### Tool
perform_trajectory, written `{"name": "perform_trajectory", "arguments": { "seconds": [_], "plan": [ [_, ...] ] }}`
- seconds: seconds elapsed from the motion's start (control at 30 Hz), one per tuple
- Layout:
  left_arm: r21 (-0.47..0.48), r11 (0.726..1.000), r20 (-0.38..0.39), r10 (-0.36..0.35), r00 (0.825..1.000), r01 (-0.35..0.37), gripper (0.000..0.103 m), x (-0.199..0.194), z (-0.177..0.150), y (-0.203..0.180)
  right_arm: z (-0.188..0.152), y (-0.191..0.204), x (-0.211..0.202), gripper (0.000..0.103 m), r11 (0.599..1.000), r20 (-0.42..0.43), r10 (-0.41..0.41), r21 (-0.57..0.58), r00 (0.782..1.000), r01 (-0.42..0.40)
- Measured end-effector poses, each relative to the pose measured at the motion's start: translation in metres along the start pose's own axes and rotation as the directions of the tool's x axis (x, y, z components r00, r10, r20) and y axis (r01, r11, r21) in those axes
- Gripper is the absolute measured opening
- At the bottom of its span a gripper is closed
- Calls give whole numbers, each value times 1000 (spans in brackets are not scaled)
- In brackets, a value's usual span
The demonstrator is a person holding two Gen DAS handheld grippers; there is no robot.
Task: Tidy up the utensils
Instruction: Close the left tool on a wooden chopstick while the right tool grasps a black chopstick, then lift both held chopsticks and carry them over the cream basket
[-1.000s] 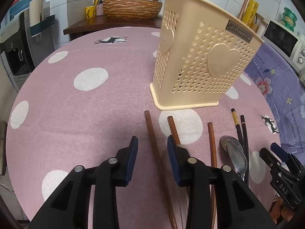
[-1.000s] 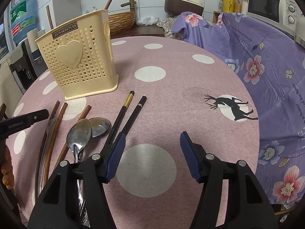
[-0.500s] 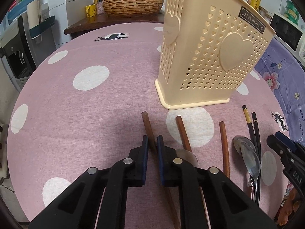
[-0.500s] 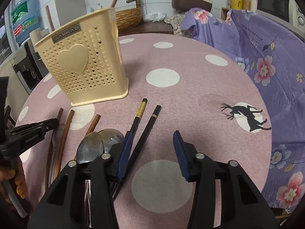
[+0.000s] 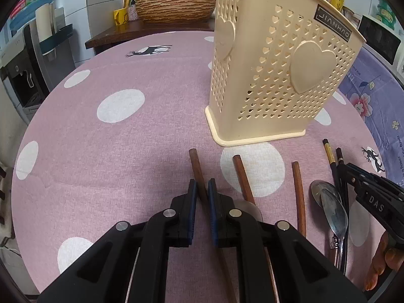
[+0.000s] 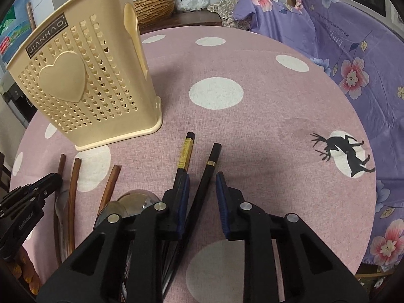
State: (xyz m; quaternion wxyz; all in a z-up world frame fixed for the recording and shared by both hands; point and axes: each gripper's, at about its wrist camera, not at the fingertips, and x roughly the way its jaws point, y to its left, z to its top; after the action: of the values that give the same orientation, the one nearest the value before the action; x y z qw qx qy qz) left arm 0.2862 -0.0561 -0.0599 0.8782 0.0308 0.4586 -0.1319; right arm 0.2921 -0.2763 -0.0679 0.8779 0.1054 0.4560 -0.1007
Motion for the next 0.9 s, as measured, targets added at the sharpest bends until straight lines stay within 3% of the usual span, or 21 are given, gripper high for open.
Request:
{"name": "perform_trajectory", "arguments": {
  "seconds": [0.1, 0.27, 0.47, 0.9],
  "plan": [
    [4, 1000, 1, 3, 1000, -3, 11, 0, 0, -1, 5, 1, 4, 12, 1000, 3, -15, -1, 1000, 15],
    [6, 1000, 3, 7, 1000, -7, 10, 1, 0, -2, 9, 0, 7, 11, 1000, 15, -9, 2, 1000, 9],
    [-10, 1000, 0, -5, 1000, 5, 9, 2, 2, 1, 15, -9, 8, 10, 997, 10, 58, 60, 998, -58],
    [-51, 997, 106, -45, 993, 51, 8, -29, 18, 6, 33, -14, -47, 9, 983, 177, 161, 63, 971, -174]
  ]
}}
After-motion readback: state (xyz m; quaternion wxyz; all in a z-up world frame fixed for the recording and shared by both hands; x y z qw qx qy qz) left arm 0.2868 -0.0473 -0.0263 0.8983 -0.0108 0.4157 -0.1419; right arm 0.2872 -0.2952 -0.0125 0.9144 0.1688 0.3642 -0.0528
